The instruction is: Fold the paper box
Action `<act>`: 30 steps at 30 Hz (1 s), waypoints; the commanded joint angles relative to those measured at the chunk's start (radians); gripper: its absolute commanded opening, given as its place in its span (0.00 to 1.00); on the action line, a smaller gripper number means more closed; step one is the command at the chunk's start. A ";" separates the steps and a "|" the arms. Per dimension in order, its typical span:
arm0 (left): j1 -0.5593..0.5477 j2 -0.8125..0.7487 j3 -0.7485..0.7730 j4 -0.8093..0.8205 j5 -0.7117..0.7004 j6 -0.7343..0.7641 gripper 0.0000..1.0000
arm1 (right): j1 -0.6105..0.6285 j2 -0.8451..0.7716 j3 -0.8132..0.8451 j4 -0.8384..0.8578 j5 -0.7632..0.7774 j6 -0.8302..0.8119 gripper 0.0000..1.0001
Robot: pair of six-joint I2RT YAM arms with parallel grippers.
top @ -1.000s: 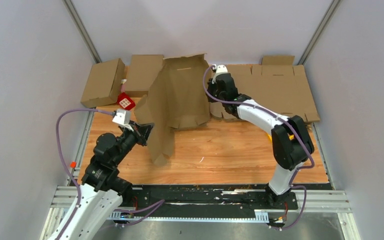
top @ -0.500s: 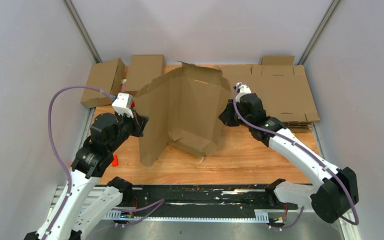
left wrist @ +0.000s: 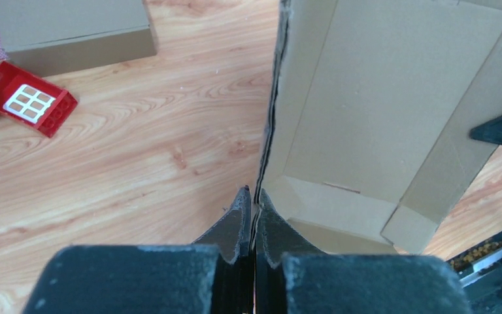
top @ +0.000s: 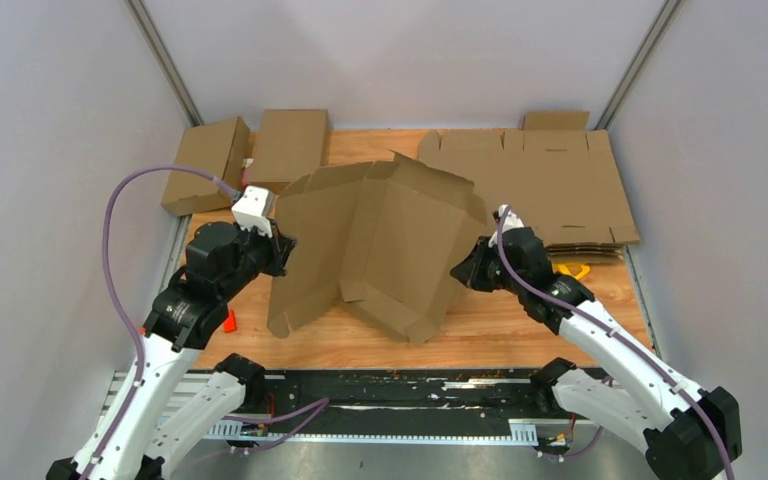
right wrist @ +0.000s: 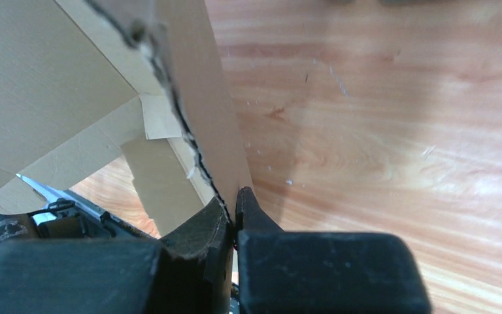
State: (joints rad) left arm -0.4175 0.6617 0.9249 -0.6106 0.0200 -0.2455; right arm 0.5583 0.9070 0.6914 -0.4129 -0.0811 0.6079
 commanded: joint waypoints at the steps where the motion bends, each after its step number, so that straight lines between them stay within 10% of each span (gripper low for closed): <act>1: 0.002 0.025 0.046 0.083 -0.017 0.039 0.03 | 0.003 -0.001 -0.087 0.083 -0.116 0.201 0.00; 6: 0.002 0.061 0.060 0.098 -0.058 0.035 0.10 | 0.004 0.007 -0.109 0.088 -0.094 0.231 0.02; 11: 0.002 0.079 0.074 0.076 -0.141 0.016 0.70 | 0.003 0.021 -0.088 0.041 -0.074 0.146 0.73; 16: 0.001 0.039 0.100 0.023 -0.185 0.012 0.98 | 0.002 0.043 -0.004 -0.094 0.052 0.044 0.90; 30: 0.002 -0.085 -0.128 -0.042 -0.048 -0.255 1.00 | 0.003 0.163 0.116 -0.216 0.280 -0.027 0.93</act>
State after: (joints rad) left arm -0.4175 0.6201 0.8959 -0.6395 -0.0616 -0.3176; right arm 0.5587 1.0470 0.7807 -0.6025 0.1612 0.6067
